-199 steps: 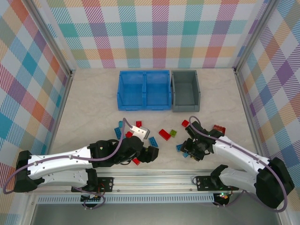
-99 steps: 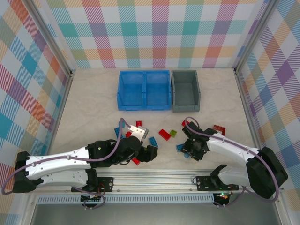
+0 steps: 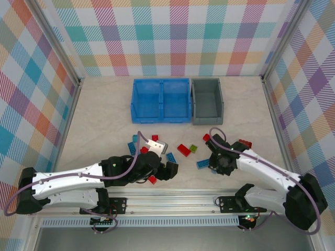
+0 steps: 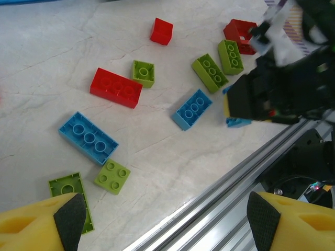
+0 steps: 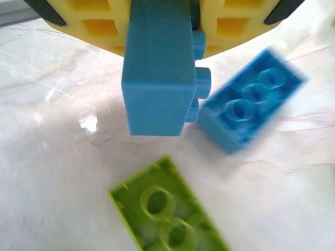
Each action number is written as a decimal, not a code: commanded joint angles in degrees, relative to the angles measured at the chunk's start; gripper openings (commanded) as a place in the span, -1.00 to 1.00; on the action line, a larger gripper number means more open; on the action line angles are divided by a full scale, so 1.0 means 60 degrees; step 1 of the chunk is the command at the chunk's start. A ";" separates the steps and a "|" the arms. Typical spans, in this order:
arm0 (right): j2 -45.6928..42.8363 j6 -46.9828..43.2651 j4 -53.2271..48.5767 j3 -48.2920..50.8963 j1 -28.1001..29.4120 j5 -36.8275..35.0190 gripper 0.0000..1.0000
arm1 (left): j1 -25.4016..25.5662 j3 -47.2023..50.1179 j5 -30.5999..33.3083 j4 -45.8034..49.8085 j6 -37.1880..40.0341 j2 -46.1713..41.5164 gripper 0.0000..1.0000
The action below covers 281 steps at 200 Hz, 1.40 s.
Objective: Sort the legos into containers by color
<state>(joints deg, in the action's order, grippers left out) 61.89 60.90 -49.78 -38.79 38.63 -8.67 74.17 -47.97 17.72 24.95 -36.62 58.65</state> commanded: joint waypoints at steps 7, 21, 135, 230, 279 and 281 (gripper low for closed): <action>0.0243 -0.1897 -0.0943 -0.2301 -0.0071 -0.1073 -0.64 | 0.0065 -0.1093 0.1010 -0.0122 0.0137 0.0110 0.67; 0.1203 -0.2934 -0.0794 -0.3523 -0.0605 -0.1029 -0.64 | 0.0046 -0.1808 0.1564 0.0357 0.0333 0.0376 0.69; 0.9806 -0.5382 -0.0423 -1.0918 -0.3854 0.0770 -0.60 | -0.1171 -0.4902 0.1478 0.1091 0.1005 0.2825 0.70; 0.7858 -0.5635 -0.0702 -1.0957 -0.3653 0.0279 0.02 | -0.1985 -0.4624 0.1040 0.2571 0.0028 0.3094 0.68; 0.3209 -0.6078 0.1387 -0.6997 -0.1863 0.0847 0.12 | -0.4265 -0.4046 -0.0651 0.3411 0.0026 0.3947 0.64; 0.2969 -0.6089 0.1567 -0.6697 -0.1728 0.0940 0.14 | -0.4361 -0.3992 -0.0714 0.3359 0.0054 0.3986 0.64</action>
<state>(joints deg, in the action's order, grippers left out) 91.98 26.74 -47.31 -92.09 21.30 -6.83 52.99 -75.22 19.40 41.87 -36.42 79.53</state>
